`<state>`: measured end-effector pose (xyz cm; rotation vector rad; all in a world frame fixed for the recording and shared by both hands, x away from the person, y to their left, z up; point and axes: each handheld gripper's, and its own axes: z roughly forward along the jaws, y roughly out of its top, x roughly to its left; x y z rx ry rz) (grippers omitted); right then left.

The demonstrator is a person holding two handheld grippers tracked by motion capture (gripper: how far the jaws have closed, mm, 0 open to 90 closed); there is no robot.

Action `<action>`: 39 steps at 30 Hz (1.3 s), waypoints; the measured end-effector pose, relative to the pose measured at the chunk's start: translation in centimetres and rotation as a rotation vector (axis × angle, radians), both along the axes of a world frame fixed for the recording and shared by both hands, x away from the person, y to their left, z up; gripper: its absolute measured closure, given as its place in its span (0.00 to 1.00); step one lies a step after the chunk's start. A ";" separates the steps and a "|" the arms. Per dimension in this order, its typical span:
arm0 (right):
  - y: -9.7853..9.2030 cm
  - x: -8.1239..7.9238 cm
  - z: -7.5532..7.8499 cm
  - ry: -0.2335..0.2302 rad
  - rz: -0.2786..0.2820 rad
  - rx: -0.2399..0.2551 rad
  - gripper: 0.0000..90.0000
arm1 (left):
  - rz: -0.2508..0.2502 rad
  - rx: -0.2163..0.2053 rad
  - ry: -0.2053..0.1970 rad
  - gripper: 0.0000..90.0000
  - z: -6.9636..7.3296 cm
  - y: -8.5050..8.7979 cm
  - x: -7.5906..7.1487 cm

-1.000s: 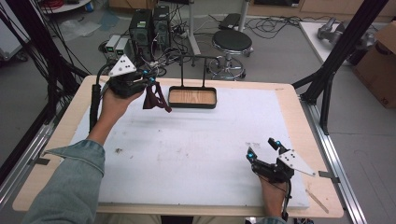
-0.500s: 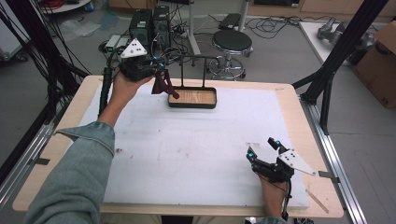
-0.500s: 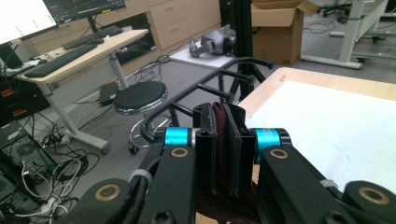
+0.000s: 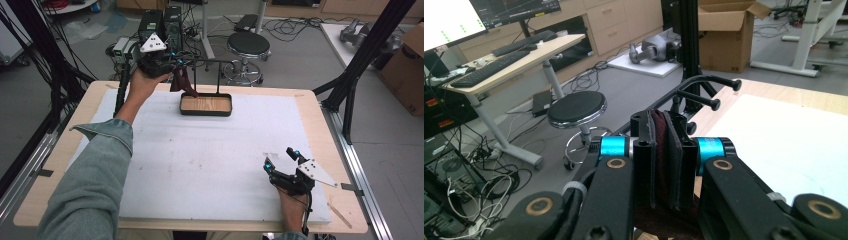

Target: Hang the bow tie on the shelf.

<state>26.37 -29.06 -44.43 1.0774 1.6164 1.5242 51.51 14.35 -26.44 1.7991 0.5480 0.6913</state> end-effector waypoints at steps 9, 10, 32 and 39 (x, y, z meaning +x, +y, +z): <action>0.1 0.0 0.0 0.003 0.001 -0.007 0.13 | 0.055 0.002 0.036 0.92 -0.8 0.6 1.9; 0.1 0.1 0.0 0.002 0.003 -0.007 0.13 | 0.064 0.019 0.037 0.92 -0.9 0.7 2.0; 0.2 0.1 0.0 0.008 0.004 -0.014 0.13 | 0.173 0.101 0.063 0.91 -3.6 1.5 3.2; 0.2 0.1 0.0 0.009 0.006 -0.019 0.13 | 0.189 0.111 0.075 0.91 -4.5 1.6 3.3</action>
